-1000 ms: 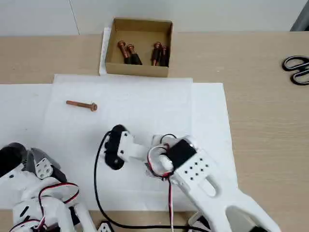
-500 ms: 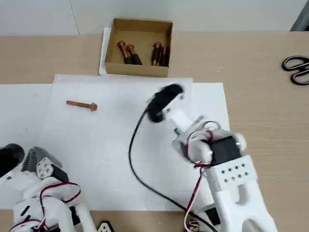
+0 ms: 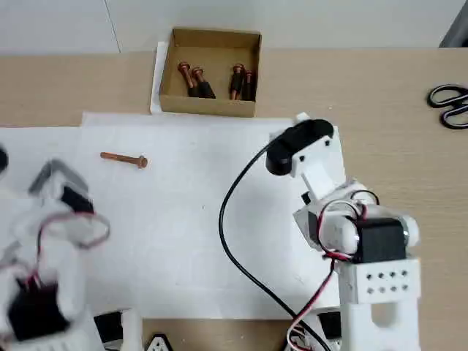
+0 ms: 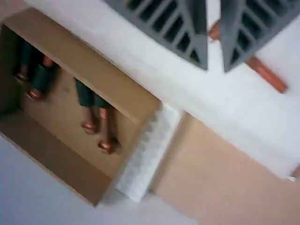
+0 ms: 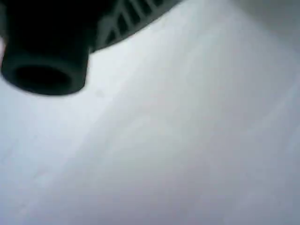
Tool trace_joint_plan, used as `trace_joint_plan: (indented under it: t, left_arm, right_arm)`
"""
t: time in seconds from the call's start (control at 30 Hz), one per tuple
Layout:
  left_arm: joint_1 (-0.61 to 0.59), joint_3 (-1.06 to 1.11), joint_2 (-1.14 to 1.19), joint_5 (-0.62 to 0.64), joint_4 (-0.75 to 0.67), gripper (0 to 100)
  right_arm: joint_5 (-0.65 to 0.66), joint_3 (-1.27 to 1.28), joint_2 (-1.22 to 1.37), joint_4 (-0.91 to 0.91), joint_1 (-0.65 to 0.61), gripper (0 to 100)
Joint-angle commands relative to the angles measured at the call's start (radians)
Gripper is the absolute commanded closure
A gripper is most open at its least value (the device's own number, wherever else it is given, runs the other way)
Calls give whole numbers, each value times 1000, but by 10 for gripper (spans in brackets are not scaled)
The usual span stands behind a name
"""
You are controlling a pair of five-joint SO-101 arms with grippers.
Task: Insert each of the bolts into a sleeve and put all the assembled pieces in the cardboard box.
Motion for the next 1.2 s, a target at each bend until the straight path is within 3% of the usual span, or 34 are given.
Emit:
trace_joint_plan:
  t: [0.0, 0.23, 0.6, 1.03, 1.17]
  left_arm:
    - [21, -214, 278, 5, -23, 994]
    - [41, -506, 718, -48, 66, 994]
    - [64, -1040, 1283, -51, 523, 994]
    - [-8, -1063, 1534, -51, 529, 994]
    - [-35, -1118, 1639, -199, 517, 994]
  right_arm:
    - [-12, -48, -35, 24, 5, 995]
    - [-12, -48, -33, 33, 5, 995]
    - [-8, 11, -35, 24, 5, 995]
    - [-6, 23, -28, 10, 7, 994]
    - [-2, 68, -28, -33, 7, 994]
